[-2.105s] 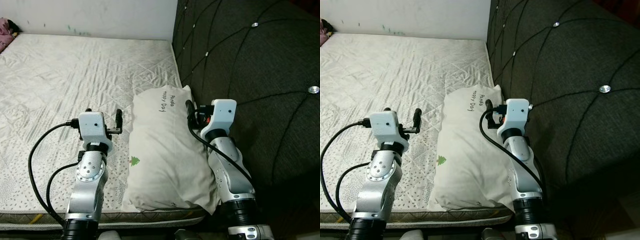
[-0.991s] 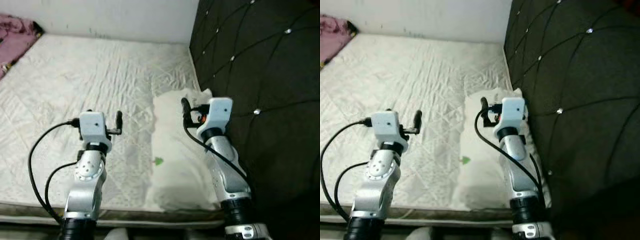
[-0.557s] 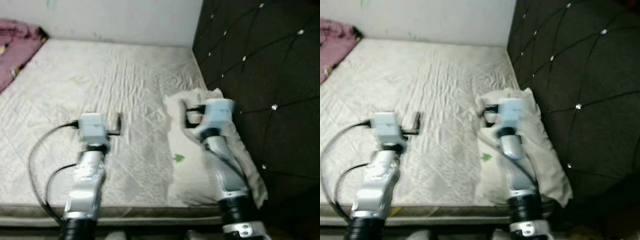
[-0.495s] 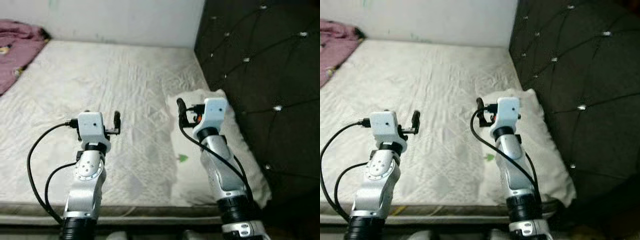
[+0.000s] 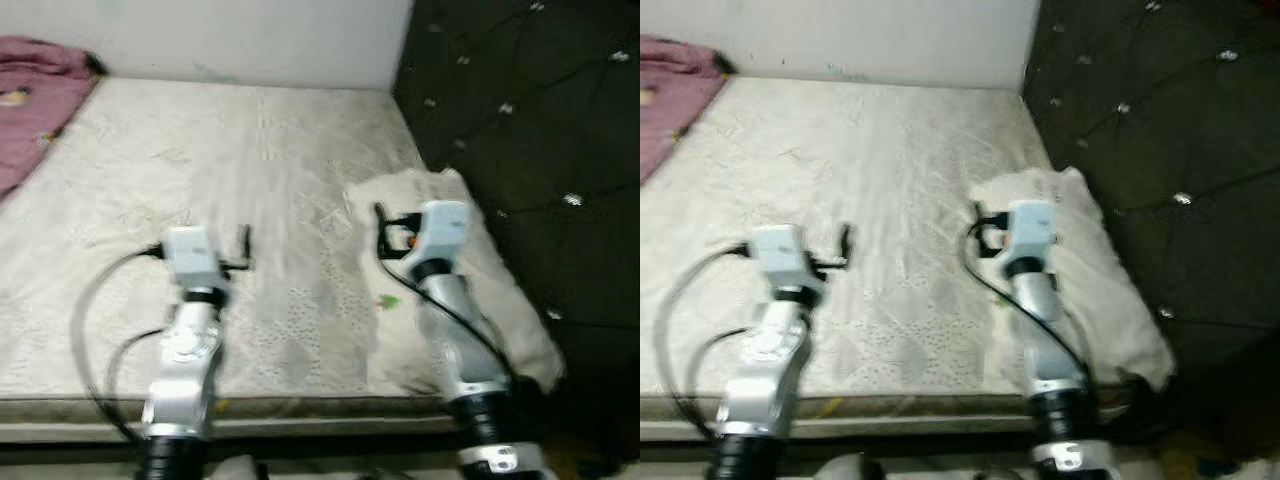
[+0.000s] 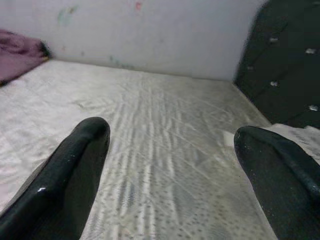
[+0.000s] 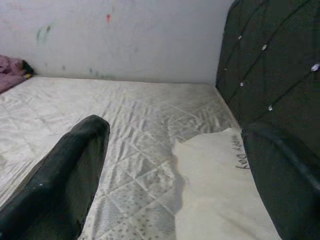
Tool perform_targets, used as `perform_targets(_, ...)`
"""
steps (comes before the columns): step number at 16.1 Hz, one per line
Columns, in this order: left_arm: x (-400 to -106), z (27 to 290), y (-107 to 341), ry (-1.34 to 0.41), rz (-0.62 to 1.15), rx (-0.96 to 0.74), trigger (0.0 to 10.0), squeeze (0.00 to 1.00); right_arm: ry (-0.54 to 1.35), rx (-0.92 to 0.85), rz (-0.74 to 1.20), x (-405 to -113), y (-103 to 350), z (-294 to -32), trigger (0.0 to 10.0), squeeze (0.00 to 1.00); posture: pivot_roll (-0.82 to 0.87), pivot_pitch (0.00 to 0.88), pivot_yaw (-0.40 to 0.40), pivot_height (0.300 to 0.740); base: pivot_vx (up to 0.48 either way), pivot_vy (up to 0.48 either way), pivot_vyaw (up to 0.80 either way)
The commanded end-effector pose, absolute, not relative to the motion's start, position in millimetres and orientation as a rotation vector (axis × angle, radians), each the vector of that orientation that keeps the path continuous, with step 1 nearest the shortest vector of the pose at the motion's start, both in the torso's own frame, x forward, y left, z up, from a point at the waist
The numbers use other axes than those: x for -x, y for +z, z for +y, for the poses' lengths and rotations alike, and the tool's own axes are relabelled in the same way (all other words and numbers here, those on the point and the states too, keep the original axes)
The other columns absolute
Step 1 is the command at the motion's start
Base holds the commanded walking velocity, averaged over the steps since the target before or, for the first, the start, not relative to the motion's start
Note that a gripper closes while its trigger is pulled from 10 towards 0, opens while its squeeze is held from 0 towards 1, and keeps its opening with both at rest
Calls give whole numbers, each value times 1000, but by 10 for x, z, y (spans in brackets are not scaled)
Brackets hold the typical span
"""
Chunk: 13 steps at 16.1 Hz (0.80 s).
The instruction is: Clean up the room
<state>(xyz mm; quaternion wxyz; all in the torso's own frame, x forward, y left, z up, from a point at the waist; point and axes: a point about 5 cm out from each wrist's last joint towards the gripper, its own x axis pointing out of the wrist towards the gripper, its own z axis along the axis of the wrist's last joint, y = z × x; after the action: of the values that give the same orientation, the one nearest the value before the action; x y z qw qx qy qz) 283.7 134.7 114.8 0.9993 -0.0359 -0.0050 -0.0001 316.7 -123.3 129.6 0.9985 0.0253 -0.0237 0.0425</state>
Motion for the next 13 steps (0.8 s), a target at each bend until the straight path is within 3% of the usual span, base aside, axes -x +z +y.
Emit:
perform_targets(1,-2851,1377,1146,6,-4,67,10000,0,100,-60,-53,-3178,1314,-1189,10000,0,31,0,-45,740,0,480,0)
perform_targets(13,-2863,1366,1141,3,4,79,10000,0,108,-56,-38,-3183,1279,-1162,10000,0,36,0,-50,740,0,480,0)
